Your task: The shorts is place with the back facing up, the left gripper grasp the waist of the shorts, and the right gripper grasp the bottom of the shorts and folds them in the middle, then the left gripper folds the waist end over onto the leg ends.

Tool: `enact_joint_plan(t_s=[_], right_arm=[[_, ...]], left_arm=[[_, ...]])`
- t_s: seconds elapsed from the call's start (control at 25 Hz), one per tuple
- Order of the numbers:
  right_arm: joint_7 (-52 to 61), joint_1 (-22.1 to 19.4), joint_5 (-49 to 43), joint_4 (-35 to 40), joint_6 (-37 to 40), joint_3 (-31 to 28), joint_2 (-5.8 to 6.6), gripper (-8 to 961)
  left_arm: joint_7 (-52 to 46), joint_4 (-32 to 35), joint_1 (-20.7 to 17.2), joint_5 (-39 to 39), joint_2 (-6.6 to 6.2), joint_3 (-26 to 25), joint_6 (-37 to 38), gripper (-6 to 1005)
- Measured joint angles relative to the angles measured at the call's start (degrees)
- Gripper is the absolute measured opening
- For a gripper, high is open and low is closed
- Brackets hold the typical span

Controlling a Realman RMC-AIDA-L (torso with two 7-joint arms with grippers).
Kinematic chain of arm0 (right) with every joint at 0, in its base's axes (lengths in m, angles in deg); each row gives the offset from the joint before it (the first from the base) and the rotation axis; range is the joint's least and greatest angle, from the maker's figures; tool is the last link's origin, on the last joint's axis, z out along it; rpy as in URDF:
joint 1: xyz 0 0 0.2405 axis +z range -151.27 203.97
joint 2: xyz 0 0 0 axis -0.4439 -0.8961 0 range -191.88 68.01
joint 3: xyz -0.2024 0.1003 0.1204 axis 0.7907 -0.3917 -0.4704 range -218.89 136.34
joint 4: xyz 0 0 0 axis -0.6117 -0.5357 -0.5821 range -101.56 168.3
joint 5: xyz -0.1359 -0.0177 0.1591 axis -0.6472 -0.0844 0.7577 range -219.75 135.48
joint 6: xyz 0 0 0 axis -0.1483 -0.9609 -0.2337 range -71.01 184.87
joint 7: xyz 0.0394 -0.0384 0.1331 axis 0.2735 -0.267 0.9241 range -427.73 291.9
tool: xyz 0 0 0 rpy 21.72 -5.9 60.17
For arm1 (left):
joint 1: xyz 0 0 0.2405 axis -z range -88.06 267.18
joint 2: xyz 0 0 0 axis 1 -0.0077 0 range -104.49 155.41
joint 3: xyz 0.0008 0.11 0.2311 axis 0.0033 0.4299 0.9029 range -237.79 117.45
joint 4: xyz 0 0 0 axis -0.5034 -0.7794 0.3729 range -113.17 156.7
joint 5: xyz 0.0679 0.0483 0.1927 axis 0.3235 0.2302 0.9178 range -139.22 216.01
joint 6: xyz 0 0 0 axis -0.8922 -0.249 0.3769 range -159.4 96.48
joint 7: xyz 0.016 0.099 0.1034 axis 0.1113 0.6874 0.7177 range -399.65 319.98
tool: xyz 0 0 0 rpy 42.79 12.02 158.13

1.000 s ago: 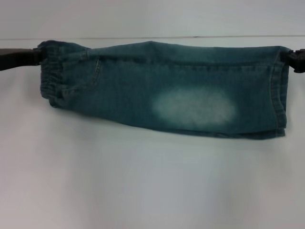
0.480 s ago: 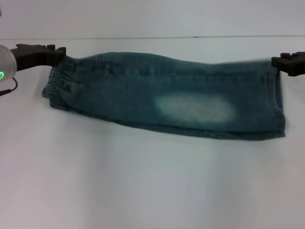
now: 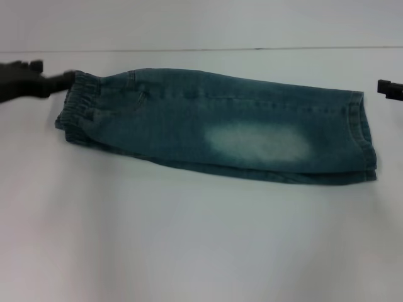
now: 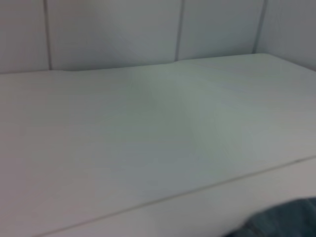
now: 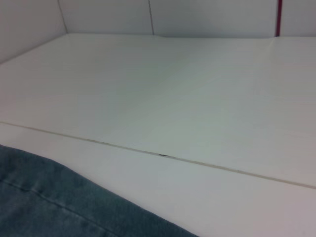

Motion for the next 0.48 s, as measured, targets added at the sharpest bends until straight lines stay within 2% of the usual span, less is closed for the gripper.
enact_joint_plan(t_s=[0.08, 0.2, 0.32, 0.48], right_arm=[[-1.0, -1.5, 1.8, 0.9, 2.1, 0.0, -0.17, 669], [-3.0, -2.8, 3.7, 1.1, 5.0, 0.0, -0.52, 757], [-5.2, -3.8, 6.3, 1.3, 9.1, -0.1, -0.93, 845], [-11.2, -4.8, 9.5, 0.1, 15.1, 0.4, -1.04, 877]], left_arm=[[3.2, 0.9, -2.3, -2.0, -0.82, -0.5, 5.2, 608], [7.3, 0.8, -4.1, -2.7, -1.11, -2.9, 9.9, 671], [12.0, -0.7, -5.2, -2.9, -0.99, -5.6, 11.7, 733], [14.8, -4.3, -5.0, -2.3, -1.27, -5.9, 10.8, 875]])
